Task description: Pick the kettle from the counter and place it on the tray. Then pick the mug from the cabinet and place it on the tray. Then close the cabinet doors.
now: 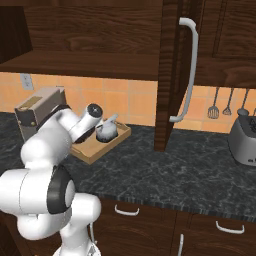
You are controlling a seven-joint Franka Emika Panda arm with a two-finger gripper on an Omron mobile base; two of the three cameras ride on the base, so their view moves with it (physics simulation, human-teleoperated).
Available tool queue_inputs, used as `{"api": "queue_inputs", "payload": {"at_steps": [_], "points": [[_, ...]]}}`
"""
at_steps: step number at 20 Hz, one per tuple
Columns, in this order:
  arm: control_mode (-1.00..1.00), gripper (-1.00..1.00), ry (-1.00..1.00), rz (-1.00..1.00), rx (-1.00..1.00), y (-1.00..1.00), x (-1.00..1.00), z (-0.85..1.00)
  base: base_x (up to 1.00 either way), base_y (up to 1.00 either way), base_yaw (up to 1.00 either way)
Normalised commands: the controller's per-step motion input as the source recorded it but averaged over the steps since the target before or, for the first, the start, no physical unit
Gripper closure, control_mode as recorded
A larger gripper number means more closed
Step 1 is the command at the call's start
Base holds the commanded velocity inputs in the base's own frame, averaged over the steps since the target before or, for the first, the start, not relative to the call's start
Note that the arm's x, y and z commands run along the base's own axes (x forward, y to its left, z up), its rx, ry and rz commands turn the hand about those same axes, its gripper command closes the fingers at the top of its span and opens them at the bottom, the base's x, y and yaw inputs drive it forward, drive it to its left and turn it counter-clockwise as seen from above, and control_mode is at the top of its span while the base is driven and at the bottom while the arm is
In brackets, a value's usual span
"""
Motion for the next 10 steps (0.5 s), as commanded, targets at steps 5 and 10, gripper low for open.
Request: {"api": "queue_inputs", "payload": {"at_steps": [5, 10], "points": [[-1.0, 1.0, -0.01, 0.02, 0.01, 0.02, 0.32, -0.25, 0.0, 0.0, 0.0], [-1.0, 1.0, 0.0, 0.0, 0.0, 0.01, 0.26, -0.21, 0.0, 0.0, 0.0]]}}
